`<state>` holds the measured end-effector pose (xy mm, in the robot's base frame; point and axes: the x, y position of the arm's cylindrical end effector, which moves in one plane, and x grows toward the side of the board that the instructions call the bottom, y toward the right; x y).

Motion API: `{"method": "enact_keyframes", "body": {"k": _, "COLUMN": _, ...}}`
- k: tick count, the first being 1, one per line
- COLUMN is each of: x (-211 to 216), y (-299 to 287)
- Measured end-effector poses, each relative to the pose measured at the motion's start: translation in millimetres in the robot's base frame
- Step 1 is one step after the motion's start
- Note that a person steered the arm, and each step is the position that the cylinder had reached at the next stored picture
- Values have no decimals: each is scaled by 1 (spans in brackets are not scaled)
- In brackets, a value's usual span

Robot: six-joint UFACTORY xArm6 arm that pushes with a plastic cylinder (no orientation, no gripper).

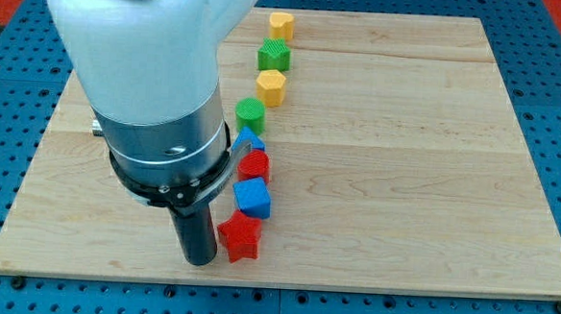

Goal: Slide the green circle right a bit

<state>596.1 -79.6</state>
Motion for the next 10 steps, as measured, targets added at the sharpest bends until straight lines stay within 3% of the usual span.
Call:
{"method": "enact_keyframes", "body": {"k": 2, "x": 0, "y": -36}}
{"method": "enact_keyframes", "body": {"k": 4, "x": -16, "y": -37}}
{"method": "enact_keyframes", "body": {"k": 6, "x": -189, "y": -47}}
{"method": "enact_keyframes", "body": {"k": 8, "x": -191, "y": 7}}
{"method": "enact_keyframes", "body": {"k": 10, "x": -194, "y": 17}}
